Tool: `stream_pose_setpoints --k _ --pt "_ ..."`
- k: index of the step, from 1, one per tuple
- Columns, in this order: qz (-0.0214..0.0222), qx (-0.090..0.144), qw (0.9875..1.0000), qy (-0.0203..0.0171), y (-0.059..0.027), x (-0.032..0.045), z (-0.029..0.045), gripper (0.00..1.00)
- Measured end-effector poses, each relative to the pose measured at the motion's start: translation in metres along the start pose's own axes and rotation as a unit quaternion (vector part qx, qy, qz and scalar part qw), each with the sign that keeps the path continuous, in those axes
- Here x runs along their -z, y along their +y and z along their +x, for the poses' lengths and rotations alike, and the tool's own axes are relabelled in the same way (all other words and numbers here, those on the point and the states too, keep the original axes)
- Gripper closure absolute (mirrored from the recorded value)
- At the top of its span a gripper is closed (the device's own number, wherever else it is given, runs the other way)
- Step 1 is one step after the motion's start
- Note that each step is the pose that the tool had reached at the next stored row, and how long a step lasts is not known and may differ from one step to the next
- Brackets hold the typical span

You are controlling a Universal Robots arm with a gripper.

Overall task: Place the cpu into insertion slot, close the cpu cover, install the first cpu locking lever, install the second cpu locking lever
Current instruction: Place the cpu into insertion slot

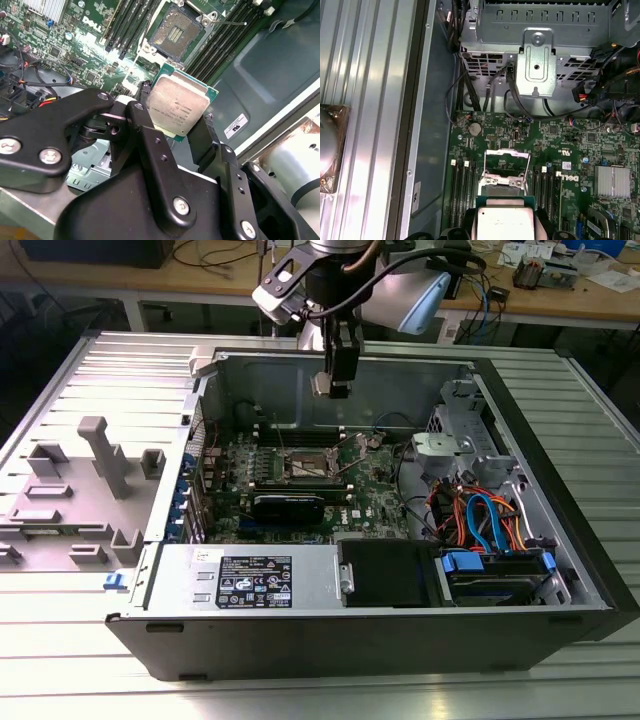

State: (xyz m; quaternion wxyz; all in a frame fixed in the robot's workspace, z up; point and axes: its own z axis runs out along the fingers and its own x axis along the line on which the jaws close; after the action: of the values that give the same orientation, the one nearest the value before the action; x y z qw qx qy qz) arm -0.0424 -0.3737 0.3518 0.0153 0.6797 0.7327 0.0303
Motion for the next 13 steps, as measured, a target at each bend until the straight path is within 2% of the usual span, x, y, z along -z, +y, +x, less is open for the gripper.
stream_pose_setpoints --k 8,13 --pt "0.0 0.0 1.0 0.0 -0.0002 0.0 0.0 0.46" --pt "0.0012 -0.007 1.0 -0.0002 -0.0029 -0.0044 0.0008 0.46"
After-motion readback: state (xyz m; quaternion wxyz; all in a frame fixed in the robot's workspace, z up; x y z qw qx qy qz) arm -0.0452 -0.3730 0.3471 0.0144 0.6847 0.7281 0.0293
